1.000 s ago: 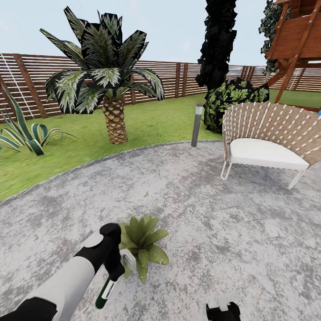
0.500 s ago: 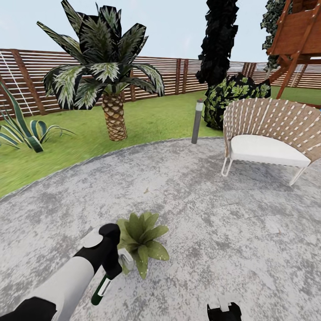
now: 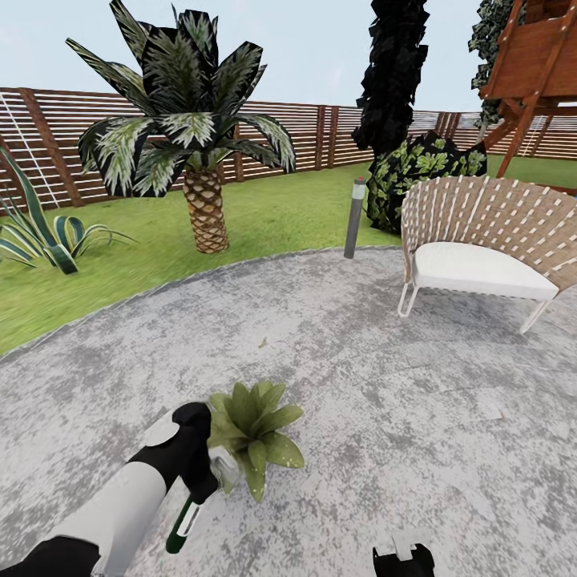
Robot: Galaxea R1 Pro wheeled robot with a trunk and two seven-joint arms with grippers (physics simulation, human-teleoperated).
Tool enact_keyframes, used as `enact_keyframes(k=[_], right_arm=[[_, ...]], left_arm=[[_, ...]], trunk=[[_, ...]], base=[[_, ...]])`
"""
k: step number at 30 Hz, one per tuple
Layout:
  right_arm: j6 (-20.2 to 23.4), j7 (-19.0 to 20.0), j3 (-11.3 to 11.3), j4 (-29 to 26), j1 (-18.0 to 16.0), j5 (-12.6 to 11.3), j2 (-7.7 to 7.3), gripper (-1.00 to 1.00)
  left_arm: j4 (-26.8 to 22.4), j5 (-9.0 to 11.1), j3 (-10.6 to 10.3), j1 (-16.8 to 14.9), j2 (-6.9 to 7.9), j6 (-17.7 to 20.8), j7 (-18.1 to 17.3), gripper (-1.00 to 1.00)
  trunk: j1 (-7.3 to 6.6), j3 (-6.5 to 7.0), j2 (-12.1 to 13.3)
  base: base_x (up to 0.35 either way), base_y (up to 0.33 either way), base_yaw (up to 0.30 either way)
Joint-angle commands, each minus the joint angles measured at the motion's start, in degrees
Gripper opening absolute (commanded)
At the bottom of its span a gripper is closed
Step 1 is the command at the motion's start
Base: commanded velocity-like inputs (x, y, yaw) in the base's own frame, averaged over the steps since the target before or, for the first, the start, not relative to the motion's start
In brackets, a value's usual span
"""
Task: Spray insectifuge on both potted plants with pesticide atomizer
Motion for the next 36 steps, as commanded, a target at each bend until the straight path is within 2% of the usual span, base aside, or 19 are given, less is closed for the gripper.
enact_keyframes(k=[1,8,19,25,29,33,36], right_arm=[[-0.14,-0.28,0.48,0.05,-0.03,-0.25,0.01,1.00],[-0.14,-0.28,0.48,0.05,-0.03,-0.23,0.01,1.00],[-0.14,-0.28,0.48,0.05,-0.03,-0.23,0.01,1.00],[-0.10,-0.28,0.48,0.05,-0.03,-0.23,0.01,1.00],[-0.10,-0.28,0.48,0.05,-0.03,-0.23,0.01,1.00],[-0.09,-0.28,0.48,0.05,-0.03,-0.23,0.01,1.00],[-0.13,-0.28,0.48,0.05,-0.03,-0.23,0.01,1.00]], left_arm=[[-0.05,-0.46,0.45,0.04,0.10,0.56,-0.54,-1.00],[-0.07,-0.47,1.28,1.86,0.08,0.62,-0.44,-1.00],[-1.06,-0.86,1.04,1.54,-0.64,0.62,-0.35,-1.00],[-1.15,-0.57,1.02,1.01,-2.39,0.69,-0.45,-1.00],[-1.15,-0.49,1.01,0.50,-3.01,0.70,-0.54,-1.00],[-1.07,-0.79,1.08,0.84,-2.38,0.58,-0.40,-1.00],[-0.77,-0.85,1.24,1.26,-1.04,0.49,-0.29,-1.00]], trunk=[[-0.01,-0.05,-0.02],[-0.01,-0.05,-0.02],[-0.01,-0.05,-0.02],[-0.01,-0.05,-0.02],[-0.01,-0.05,-0.02],[-0.01,-0.05,-0.02],[-0.01,-0.05,-0.02]], base=[[0.000,0.000,0.000],[0.000,0.000,0.000],[0.126,0.077,0.000],[0.009,0.006,0.000],[0.000,0.000,0.000],[0.000,0.000,0.000],[0.000,0.000,0.000]])
